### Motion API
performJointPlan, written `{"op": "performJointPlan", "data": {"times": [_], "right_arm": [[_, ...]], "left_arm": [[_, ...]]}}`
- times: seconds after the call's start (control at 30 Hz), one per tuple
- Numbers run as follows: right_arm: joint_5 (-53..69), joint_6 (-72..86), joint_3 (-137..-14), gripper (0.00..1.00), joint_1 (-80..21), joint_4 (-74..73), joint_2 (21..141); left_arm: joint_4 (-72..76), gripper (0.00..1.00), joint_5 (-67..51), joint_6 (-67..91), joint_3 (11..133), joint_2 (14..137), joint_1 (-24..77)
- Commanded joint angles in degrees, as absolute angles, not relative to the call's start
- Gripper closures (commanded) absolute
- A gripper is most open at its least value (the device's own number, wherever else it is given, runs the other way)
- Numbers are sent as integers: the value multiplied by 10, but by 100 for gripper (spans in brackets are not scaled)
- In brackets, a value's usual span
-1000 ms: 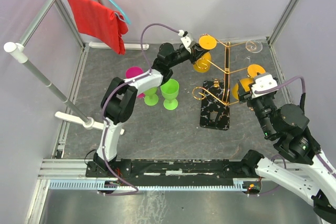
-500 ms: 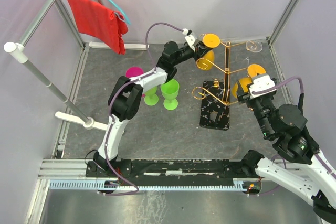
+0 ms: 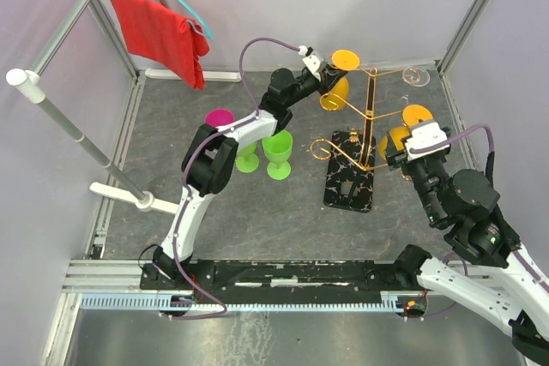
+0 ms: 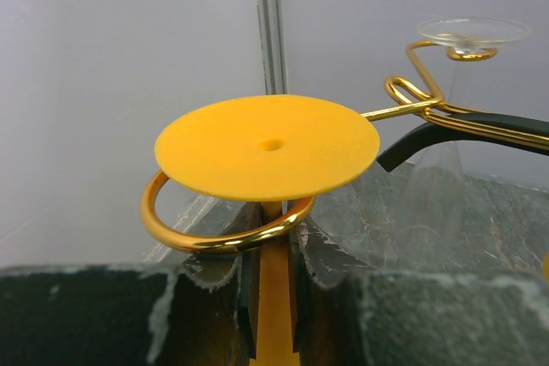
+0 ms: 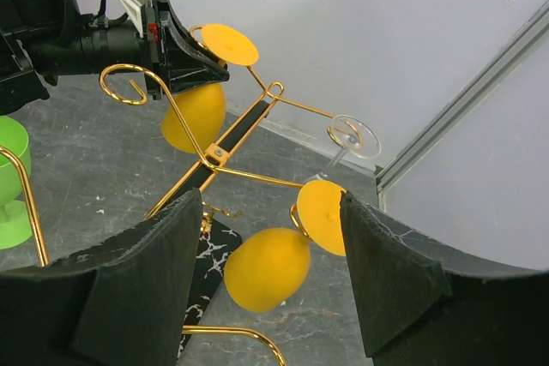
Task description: Place the wine glass upside down on the wine glass rack
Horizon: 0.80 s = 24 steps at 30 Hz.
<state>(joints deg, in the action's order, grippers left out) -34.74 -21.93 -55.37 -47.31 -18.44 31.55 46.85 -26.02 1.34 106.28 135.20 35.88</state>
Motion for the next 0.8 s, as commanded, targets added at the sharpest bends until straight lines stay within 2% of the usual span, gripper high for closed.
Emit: {"op": "performJointPlan", "data": {"times": [0.0,0.4,0.77], "right_arm": [[-350,-224,-550,27,-475,-154,323],[-354,-221,-537,26,-475,-145,328],[-363,-218,-532,26,-475,-147,327]], "left_arm": [[486,97,-221,-21,1066,1346,354],[567,97,-193,-26,944,1266,336],[574,97,-260,-25,917,1243,339]]}}
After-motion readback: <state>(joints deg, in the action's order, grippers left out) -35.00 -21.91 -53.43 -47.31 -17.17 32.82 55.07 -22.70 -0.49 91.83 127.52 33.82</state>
